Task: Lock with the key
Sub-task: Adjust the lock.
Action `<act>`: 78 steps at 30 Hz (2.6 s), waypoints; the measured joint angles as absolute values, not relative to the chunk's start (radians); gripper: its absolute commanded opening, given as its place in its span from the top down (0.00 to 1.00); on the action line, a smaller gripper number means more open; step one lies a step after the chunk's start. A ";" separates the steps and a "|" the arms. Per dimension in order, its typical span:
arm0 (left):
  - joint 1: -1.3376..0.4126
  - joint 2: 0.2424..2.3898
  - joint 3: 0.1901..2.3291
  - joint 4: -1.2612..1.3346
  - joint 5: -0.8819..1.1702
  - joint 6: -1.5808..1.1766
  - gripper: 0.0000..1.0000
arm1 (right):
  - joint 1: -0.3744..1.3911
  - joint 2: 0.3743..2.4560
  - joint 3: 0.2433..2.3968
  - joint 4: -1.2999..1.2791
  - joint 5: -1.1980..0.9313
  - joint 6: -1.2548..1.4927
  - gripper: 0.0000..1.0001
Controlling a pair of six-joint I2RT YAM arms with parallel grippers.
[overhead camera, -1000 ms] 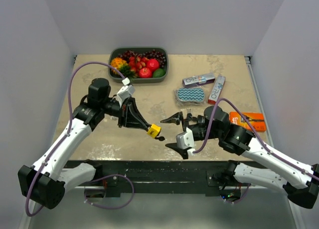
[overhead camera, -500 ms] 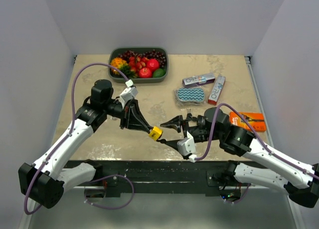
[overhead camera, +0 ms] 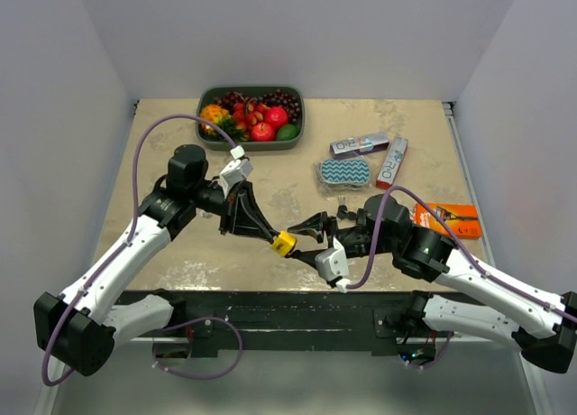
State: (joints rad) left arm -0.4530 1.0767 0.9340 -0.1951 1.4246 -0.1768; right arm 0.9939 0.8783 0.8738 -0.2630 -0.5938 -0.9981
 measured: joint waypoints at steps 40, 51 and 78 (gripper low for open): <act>-0.509 1.098 0.918 -0.284 1.315 -0.127 1.00 | 0.988 1.028 0.974 -0.440 -0.616 -0.822 0.57; -0.521 1.061 0.918 -0.332 1.182 -0.107 1.00 | 0.985 1.043 0.978 -0.442 -0.590 -0.720 0.59; -0.525 1.001 0.849 -0.267 0.991 -0.083 1.00 | 0.882 1.128 0.975 -0.379 -0.647 -0.356 0.72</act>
